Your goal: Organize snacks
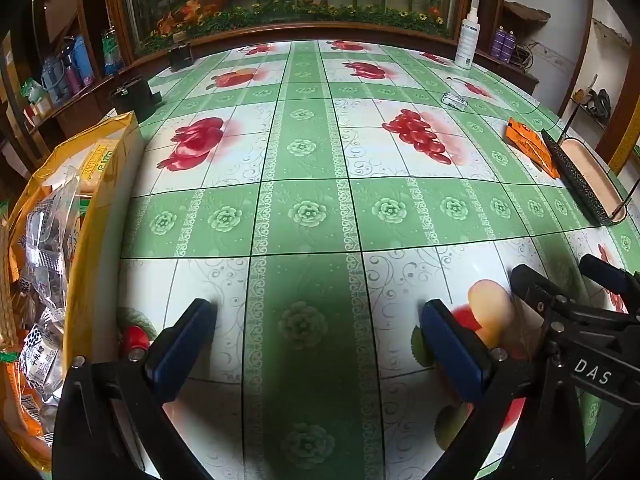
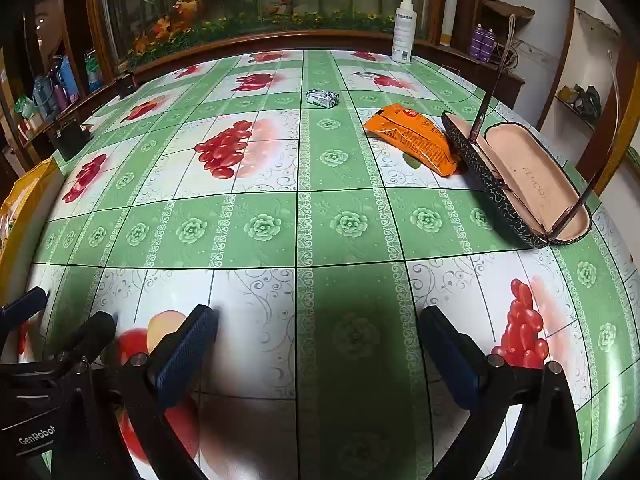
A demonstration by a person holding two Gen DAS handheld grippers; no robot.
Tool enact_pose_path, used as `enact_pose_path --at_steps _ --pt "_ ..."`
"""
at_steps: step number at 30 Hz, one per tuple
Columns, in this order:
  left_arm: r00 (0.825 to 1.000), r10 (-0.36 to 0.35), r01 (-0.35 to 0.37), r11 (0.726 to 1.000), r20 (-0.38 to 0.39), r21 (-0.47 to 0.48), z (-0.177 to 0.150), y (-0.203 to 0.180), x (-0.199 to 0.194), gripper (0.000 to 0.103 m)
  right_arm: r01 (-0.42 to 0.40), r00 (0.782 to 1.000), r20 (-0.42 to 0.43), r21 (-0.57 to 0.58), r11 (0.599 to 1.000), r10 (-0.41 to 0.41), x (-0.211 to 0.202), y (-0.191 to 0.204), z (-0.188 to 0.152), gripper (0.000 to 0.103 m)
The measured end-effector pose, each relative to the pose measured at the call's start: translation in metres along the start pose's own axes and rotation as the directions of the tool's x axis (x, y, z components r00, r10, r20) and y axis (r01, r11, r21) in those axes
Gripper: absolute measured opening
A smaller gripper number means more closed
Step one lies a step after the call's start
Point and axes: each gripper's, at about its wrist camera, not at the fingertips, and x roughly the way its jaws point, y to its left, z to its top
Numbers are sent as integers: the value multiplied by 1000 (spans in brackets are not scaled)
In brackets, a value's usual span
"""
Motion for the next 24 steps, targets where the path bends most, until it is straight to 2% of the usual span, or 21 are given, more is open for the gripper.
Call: enact_pose_path --at_steps 24 --pt "1000 -2 2 1000 0 1 -3 3 1 103 0 1000 2 0 1000 0 0 1 -1 102"
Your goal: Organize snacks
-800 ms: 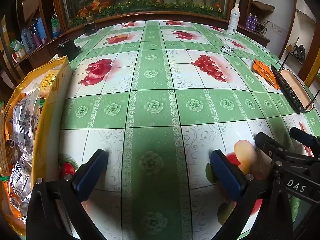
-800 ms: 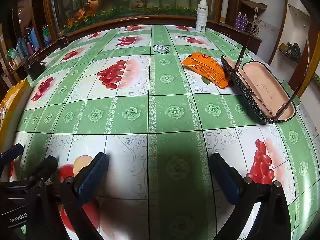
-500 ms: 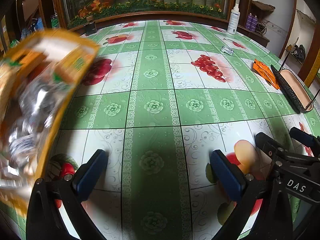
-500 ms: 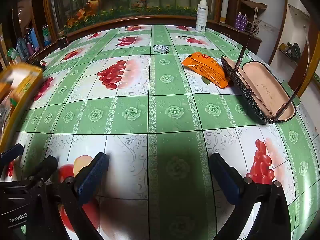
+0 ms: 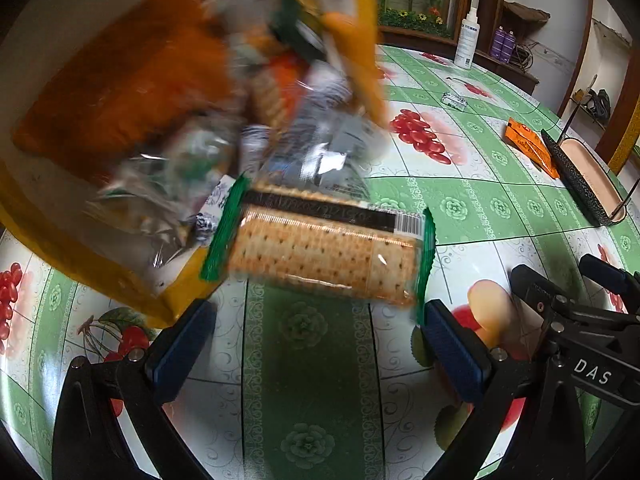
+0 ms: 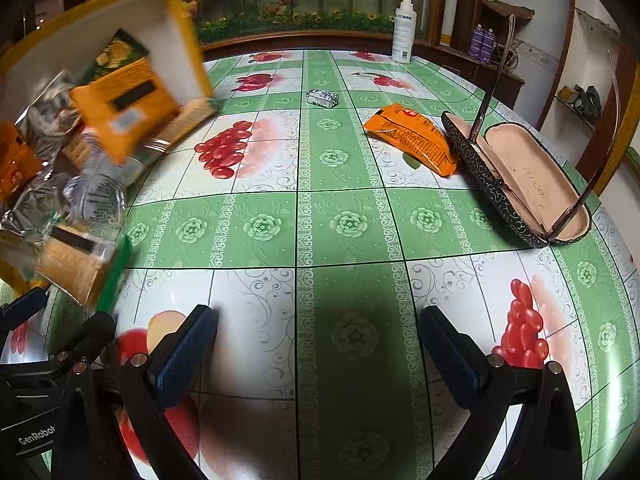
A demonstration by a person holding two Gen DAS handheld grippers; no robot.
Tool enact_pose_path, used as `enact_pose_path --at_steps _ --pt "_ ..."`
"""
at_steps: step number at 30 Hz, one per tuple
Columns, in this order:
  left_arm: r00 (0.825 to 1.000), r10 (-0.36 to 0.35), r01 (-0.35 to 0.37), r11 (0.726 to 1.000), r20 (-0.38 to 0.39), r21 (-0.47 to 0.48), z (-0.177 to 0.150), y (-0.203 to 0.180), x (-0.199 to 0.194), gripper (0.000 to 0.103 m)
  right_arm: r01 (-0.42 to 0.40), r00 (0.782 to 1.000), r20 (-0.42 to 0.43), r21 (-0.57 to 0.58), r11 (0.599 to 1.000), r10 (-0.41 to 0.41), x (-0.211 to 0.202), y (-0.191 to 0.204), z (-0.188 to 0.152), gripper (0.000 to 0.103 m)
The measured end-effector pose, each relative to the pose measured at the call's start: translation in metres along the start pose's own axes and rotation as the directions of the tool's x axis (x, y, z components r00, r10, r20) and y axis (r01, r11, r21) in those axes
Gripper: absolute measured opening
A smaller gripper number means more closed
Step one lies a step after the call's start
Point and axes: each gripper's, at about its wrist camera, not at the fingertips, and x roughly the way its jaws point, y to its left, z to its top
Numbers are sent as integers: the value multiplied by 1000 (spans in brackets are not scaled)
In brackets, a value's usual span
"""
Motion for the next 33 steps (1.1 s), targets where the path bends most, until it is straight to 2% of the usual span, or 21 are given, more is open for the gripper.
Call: enact_pose_path --at_steps 33 --pt "1000 1 -1 1000 1 -1 4 1 0 103 0 1000 0 1 1000 0 3 -2 1 102"
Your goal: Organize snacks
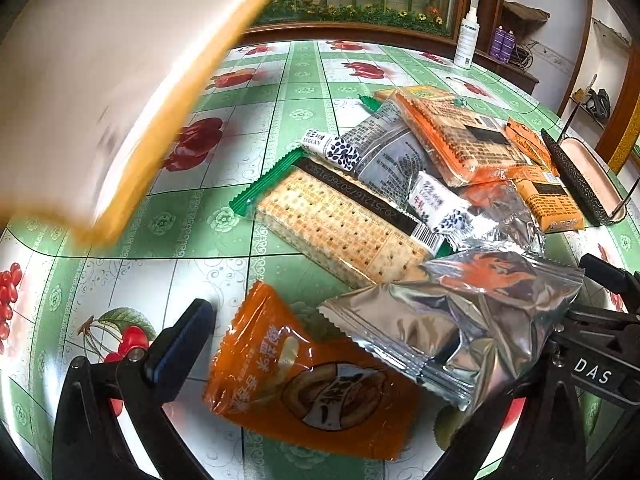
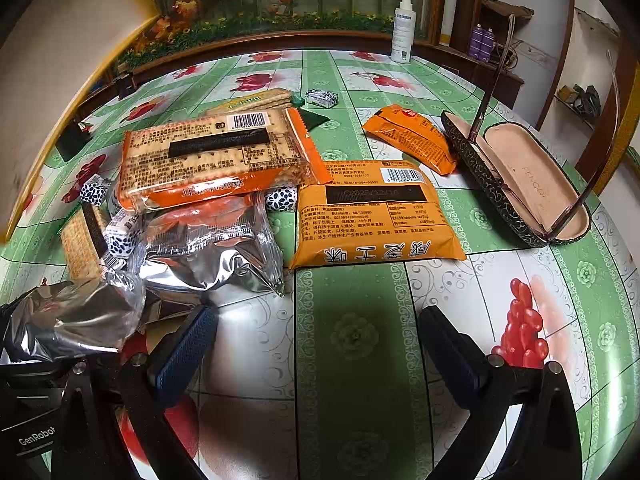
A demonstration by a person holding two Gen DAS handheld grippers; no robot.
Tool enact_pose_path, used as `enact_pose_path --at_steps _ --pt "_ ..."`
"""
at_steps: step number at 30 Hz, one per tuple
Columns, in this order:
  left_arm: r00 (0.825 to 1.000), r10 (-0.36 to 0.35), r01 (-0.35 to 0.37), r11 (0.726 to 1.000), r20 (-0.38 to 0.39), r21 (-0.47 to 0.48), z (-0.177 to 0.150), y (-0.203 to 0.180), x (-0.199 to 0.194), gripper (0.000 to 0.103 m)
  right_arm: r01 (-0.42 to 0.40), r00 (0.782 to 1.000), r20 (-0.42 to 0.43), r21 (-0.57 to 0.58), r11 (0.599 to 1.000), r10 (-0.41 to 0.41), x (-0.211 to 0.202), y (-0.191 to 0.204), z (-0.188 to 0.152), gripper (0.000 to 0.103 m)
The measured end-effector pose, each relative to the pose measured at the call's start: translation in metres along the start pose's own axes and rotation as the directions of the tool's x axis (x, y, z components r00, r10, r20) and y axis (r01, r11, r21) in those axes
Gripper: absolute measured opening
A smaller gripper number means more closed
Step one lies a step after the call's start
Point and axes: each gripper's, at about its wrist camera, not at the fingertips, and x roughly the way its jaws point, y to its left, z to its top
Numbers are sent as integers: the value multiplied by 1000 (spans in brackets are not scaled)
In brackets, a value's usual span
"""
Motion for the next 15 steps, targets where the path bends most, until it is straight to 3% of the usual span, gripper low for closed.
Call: enact_pose_path --at_steps 15 --pt "1000 2 -2 1000 -2 3 1 -1 -1 103 0 1000 0 1 1000 0 0 0 0 102"
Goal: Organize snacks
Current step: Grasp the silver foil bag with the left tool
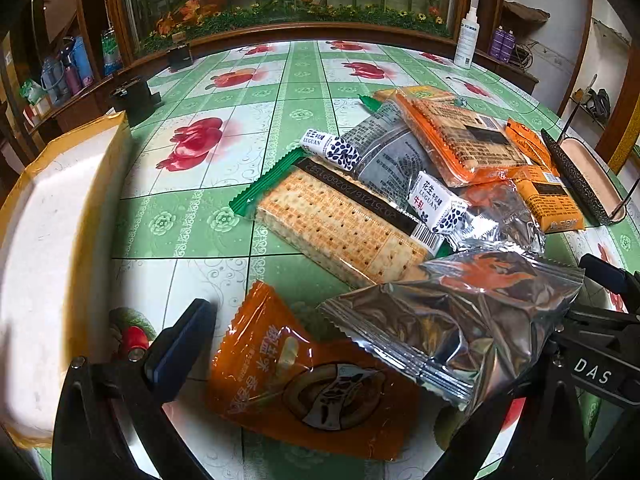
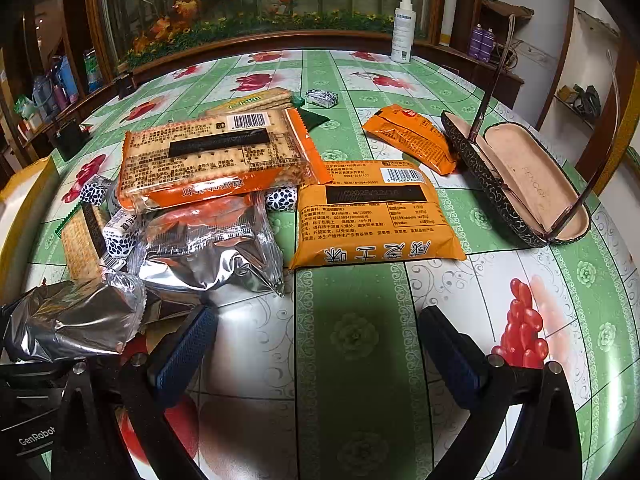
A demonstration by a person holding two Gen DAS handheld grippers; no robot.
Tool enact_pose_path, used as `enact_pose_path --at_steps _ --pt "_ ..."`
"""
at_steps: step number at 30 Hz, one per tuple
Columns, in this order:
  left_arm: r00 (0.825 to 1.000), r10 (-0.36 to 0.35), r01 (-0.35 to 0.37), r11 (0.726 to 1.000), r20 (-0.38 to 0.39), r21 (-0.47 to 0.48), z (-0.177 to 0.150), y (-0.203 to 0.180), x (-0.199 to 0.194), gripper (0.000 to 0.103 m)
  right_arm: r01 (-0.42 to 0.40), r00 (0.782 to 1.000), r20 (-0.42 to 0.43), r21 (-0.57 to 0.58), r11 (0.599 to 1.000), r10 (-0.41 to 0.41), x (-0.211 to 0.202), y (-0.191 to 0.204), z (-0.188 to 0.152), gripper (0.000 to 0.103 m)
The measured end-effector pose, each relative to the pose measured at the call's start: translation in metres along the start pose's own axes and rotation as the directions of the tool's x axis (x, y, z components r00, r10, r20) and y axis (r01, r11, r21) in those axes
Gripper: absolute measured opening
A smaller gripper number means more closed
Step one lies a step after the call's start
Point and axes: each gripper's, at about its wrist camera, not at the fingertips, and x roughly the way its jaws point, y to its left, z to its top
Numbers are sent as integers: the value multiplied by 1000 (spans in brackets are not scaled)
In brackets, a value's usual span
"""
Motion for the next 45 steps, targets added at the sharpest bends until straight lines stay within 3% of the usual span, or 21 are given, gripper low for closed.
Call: enact_pose_path --at_steps 23,27,32,35,41,45 --pt "1000 6 -6 1000 -4 -3 -1 0 1 103 4 1000 0 2 1000 -4 1 0 0 102" --pt "999 -30 32 998 -28 51 -2 -1 0 103 -21 1000 -6 -26 999 21 1 0 0 102" --pt "987 -110 122 987 -121 100 -7 -4 -8 103 -48 999 -17 -39 998 47 2 -3 2 102" --pt "971 -226 231 970 -78 69 -16 2 -21 103 -102 995 -12 -1 995 102 -5 -13 -2 102" --pt "961 -270 275 956 -60 106 -26 9 -41 103 -225 974 -16 88 970 228 -18 -33 -10 102" --pt "966 -258 258 955 -19 146 -26 8 -56 103 -246 969 -1 52 968 246 -24 -27 -17 102"
